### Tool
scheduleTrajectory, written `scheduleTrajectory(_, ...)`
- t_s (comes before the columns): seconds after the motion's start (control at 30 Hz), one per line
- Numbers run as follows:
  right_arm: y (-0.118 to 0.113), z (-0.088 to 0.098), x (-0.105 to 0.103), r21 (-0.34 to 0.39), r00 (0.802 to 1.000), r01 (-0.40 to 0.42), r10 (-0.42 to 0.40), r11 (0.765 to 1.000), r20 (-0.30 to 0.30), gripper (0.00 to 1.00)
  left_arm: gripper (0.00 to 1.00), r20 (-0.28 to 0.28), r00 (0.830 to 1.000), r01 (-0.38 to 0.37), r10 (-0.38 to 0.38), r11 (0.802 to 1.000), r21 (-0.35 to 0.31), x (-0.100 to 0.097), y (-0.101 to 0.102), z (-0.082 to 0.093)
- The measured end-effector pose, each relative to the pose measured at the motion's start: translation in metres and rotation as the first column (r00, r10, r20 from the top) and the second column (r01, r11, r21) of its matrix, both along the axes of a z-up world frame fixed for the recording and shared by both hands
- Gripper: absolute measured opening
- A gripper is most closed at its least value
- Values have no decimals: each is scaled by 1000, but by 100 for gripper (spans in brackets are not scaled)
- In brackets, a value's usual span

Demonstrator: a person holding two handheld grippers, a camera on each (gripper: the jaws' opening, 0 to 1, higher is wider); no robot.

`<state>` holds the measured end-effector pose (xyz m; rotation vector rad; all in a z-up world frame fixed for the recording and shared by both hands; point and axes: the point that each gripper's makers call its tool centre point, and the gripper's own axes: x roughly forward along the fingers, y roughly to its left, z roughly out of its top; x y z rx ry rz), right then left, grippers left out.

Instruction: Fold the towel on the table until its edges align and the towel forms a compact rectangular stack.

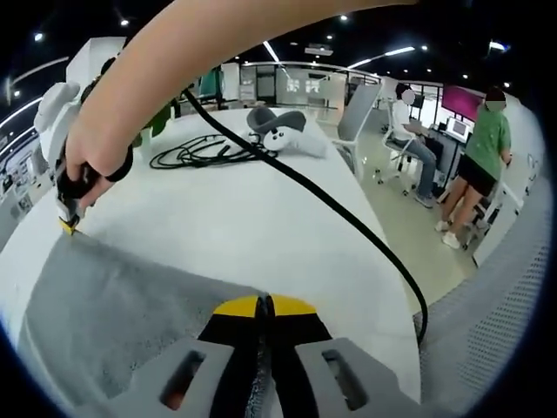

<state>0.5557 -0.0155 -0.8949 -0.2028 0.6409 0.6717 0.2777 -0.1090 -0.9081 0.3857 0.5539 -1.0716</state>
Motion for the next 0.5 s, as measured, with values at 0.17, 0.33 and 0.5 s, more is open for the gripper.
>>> scheduleTrajectory(0.17,3,14,-1,12,1000,-11,11,1000,23,0,3,10,999,-35,35,999,-27,4,5,13)
scheduleTrajectory(0.33,6,23,-3,22,999,-15,15,1000,34,0,2,9,999,-44,44,998,-50,2,7,24)
scheduleTrajectory(0.5,8,31,-5,44,999,-15,14,999,35,0,2,-10,995,-100,100,989,-110,5,13,40)
